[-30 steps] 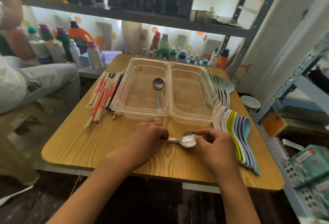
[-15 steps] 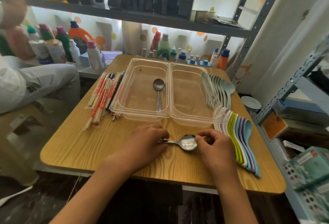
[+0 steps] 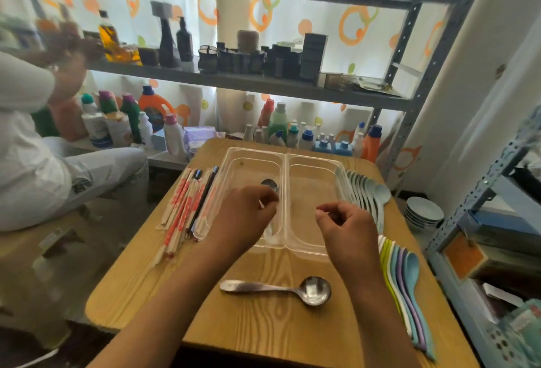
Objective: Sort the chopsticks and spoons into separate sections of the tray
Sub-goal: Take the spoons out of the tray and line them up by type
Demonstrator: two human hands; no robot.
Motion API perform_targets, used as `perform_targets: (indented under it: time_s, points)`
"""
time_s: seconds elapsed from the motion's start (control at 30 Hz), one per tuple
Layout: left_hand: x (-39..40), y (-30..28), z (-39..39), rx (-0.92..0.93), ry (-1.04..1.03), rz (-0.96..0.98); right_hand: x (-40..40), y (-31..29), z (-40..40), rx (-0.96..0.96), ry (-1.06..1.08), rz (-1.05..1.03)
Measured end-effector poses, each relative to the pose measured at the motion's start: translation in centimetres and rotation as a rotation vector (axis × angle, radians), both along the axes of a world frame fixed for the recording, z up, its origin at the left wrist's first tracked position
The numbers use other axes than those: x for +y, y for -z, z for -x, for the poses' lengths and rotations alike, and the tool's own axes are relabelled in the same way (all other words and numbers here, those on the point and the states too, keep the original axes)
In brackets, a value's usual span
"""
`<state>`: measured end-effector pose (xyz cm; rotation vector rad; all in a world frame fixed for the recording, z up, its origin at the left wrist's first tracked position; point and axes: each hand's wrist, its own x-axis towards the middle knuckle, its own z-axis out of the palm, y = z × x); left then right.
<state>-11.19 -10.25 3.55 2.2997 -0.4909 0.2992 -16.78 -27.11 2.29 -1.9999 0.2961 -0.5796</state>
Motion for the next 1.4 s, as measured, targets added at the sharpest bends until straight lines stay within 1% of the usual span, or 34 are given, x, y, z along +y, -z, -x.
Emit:
perform_targets:
  time_s: [0.07,0.2,0.27,0.33,0.4,0.5,0.57,0.63,0.77,0.87,0.97,1.07,1.13,1.2,1.27,1.33,1.4]
  points:
    - [0.0,0.1,-2.4,0.134,-0.047,0.010,0.2,-0.8,-1.4,-0.011,-0.012,0.010]
    - [-0.1,2.0,-7.0,0.423,-0.141,0.063,0.5,-1.5,-3.3,-0.027,-0.051,0.027]
    - [-0.5,2.9,-8.5,0.527,-0.171,0.081,0.3,-1.5,-4.0,-0.026,-0.055,0.031]
    - [-1.1,3.6,-9.5,0.585,-0.185,0.056,0.0,-1.5,-4.5,-0.018,-0.049,0.035]
    - [-1.6,4.3,-10.4,0.583,-0.197,-0.044,-0.4,-1.6,-4.9,-0.014,-0.046,0.054]
    - [-2.0,5.0,-10.9,0.528,-0.196,-0.190,-0.8,-1.6,-5.1,-0.012,-0.044,0.081]
    - [-2.3,5.3,-11.2,0.501,-0.199,-0.212,-1.1,-1.5,-5.2,-0.010,-0.047,0.063]
    - [-2.6,5.2,-11.4,0.504,-0.195,-0.221,-1.3,-1.4,-5.3,-0.007,-0.060,-0.005]
    - [-3.1,4.6,-11.9,0.506,-0.161,-0.318,-1.5,-1.9,-5.5,-0.021,-0.049,-0.080]
    - [-2.8,4.7,-12.2,0.500,-0.165,-0.283,-1.5,-2.3,-5.5,-0.030,-0.044,-0.092]
    - [-2.3,4.7,-12.3,0.415,-0.184,-0.265,-1.3,-2.6,-5.5,-0.040,-0.050,-0.145]
    - [-1.8,3.3,-12.0,0.256,-0.172,-0.230,-1.1,-3.2,-5.7,-0.053,-0.060,-0.175]
    - [-1.3,1.8,-11.2,0.070,-0.132,-0.218,-1.1,-3.5,-5.7,-0.050,-0.070,-0.161]
    - [-0.8,0.1,-9.8,-0.132,-0.041,-0.227,-0.8,-3.7,-5.8,-0.057,-0.071,-0.186]
    - [-0.2,-1.5,-7.7,-0.349,0.093,-0.292,-0.2,-4.1,-5.8,-0.088,-0.039,-0.260]
    - [0.4,-2.6,-5.5,-0.554,0.190,-0.366,0.4,-4.7,-5.7,-0.118,-0.014,-0.285]
    - [0.8,-3.0,-3.7,-0.658,0.246,-0.431,0.9,-5.0,-5.2,-0.136,-0.048,-0.254]
